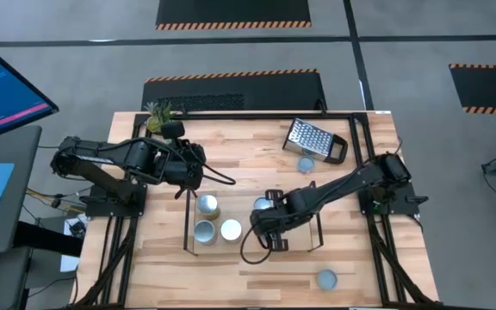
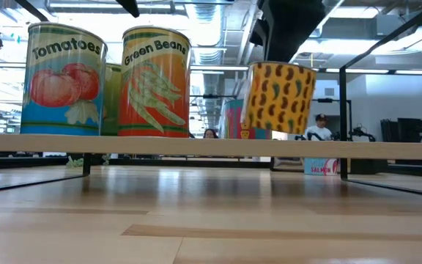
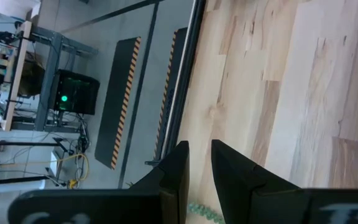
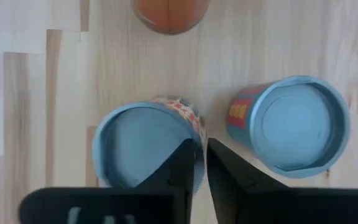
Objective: Pick and place cans onto a shelf
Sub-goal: Put the yellow can on the shelf
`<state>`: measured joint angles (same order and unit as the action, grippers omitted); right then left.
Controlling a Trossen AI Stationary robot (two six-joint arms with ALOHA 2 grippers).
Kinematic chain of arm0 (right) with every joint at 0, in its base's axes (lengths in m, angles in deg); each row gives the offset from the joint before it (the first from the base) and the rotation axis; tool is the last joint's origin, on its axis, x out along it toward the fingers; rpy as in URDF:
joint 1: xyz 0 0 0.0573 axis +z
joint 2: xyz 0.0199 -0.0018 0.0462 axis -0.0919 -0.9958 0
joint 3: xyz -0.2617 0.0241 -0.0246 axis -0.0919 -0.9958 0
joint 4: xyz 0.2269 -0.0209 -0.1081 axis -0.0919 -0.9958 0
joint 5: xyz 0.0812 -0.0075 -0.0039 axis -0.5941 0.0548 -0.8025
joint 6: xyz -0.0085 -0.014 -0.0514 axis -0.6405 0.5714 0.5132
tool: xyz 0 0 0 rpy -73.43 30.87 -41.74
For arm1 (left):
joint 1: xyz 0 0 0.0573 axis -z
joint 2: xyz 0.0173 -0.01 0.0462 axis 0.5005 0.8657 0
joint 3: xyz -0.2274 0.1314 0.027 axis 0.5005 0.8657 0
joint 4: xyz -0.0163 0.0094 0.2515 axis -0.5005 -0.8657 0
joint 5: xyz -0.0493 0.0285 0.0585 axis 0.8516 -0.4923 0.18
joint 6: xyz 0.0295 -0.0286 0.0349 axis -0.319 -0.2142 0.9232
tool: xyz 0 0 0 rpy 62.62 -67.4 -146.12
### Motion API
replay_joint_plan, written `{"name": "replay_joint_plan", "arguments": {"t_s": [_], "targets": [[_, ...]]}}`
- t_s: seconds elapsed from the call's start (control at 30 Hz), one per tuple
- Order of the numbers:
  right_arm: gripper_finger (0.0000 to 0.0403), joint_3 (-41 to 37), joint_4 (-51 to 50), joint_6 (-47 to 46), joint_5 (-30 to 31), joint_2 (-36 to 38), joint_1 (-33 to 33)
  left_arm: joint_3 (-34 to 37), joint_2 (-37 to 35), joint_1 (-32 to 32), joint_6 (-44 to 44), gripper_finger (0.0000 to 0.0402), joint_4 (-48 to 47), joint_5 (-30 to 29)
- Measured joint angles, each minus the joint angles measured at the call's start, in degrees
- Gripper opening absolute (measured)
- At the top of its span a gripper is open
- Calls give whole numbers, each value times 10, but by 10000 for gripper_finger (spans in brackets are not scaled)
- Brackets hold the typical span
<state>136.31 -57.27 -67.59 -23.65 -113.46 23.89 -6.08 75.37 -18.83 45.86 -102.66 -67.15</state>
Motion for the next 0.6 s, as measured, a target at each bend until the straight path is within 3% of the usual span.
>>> {"name": "replay_joint_plan", "arguments": {"t_s": [0.37, 0.6], "targets": [[85, 0, -3, 4, -1, 0, -24, 0, 0, 0, 0, 57, 0, 0], [80, 2, -80, -34, 5, 17, -19, 0, 0, 0, 3, 57, 0, 0]]}}
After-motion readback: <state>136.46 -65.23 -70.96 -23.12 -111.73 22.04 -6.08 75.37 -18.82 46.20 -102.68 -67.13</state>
